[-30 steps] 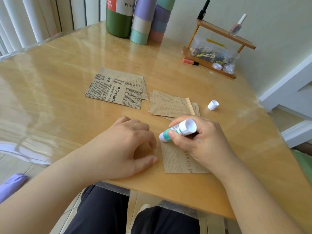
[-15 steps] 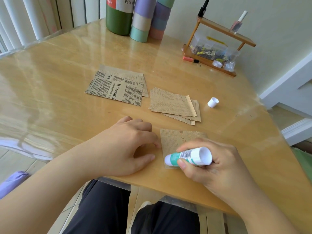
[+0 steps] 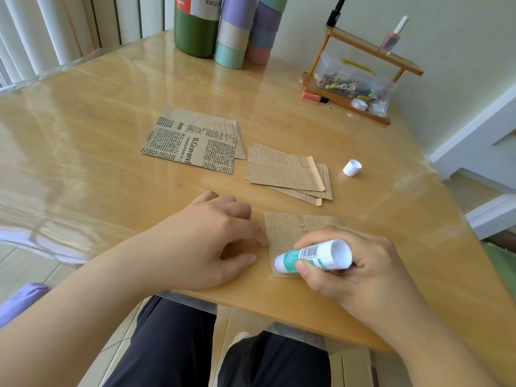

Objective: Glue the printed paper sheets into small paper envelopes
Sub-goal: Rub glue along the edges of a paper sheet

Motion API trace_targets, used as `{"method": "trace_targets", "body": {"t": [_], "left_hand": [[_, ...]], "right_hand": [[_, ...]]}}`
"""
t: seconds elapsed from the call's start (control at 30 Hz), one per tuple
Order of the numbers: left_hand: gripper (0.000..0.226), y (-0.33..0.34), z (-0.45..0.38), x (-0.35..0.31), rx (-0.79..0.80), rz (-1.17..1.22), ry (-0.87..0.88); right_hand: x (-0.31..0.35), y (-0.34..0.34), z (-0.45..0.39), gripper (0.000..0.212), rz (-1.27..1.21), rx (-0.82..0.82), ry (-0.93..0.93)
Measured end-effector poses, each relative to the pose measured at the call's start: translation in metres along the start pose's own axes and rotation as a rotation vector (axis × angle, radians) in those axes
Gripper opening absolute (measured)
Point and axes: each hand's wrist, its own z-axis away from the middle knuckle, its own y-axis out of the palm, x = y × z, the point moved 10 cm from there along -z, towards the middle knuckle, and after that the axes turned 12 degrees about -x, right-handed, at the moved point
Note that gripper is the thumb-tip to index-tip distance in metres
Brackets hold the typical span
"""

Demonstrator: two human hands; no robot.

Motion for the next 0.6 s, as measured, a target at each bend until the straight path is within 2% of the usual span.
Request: {"method": "trace_targets", "body": {"t": [0.27,0.6], "left_hand": [[0.028,0.001,0.001,-0.002,0.01,-0.032,0.013],[0.029,0.003,0.001,0.0,0.033,-0.055,-0.001]], "right_hand": [[-0.015,0.001,-0.016,0.008,-0.05,-0.016,0.1],[-0.007,-0.007,-0.006,0.011,0.004,-0.031,0.025]]}}
